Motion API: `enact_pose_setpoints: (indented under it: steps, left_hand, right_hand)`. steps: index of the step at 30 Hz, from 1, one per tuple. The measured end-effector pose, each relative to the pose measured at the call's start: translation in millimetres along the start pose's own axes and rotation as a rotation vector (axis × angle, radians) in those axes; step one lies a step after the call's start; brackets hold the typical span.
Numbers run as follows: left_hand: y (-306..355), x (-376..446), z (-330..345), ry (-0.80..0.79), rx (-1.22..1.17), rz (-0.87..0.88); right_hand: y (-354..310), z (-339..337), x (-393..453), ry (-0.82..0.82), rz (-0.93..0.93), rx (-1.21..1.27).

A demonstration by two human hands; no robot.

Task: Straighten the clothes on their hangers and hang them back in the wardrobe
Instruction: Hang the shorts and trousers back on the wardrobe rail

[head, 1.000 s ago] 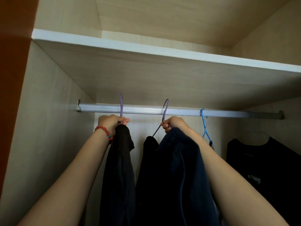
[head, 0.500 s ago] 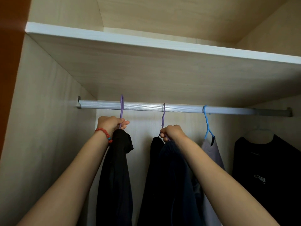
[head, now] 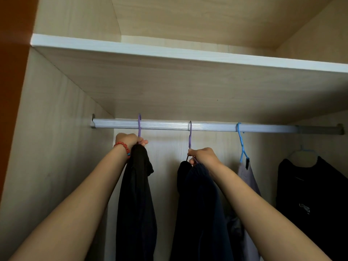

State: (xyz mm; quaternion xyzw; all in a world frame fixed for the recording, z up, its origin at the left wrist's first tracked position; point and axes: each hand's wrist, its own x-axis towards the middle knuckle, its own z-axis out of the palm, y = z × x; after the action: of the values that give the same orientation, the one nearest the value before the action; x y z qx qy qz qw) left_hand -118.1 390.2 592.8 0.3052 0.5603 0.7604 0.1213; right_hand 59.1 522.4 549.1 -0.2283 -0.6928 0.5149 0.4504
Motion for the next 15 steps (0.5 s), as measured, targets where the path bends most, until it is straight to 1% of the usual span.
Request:
enact_pose_setpoints:
  steps: [2, 4, 6, 7, 10, 11, 12, 14, 15]
  left_hand:
    - [-16.7, 5.7, -3.5, 0.007, 0.014, -0.013]
    - [-26.5, 9.0, -3.1, -0.001, -0.023, -0.041]
    - [-30.2, 5.9, -4.3, 0.015, -0.009, -0.022]
    - [-31.3, 6.7, -5.0, 0.025, 0.006, -0.009]
    - [-29.3, 7.8, -8.2, 0.047, 0.11, 0.008]
    - [-28.2, 10.1, -9.3, 0.077, 0.214, 0.034]
    - [-25.9, 11.3, -9.5, 0.131, 0.376, 0.093]
    - [-16.8, 2.0, -3.3, 0.302, 0.854, 0.313]
    - [-11.1, -10.0, 6.1, 0.361, 1.016, 0.448]
  right_hand:
    - [-0.3, 0.2, -4.6, -0.003, 0.001, 0.0]
    - [0.0, 0.8, -8.3, -0.002, -0.002, 0.002]
    - [0.1, 1.0, -11.7, 0.007, -0.032, -0.021]
    - [0.4, 0.1, -12.9, 0.025, -0.065, -0.077]
    - [2.5, -9.2, -22.5, 0.121, -0.201, -0.348]
    - [3.8, -14.3, -27.4, 0.146, -0.243, -0.457]
    - [5.2, -20.1, -33.7, 0.17, -0.281, -0.593]
    - [7.4, -32.2, -47.7, 0.24, -0.339, -0.922]
    - [8.9, -38.6, -54.1, 0.281, -0.367, -1.072]
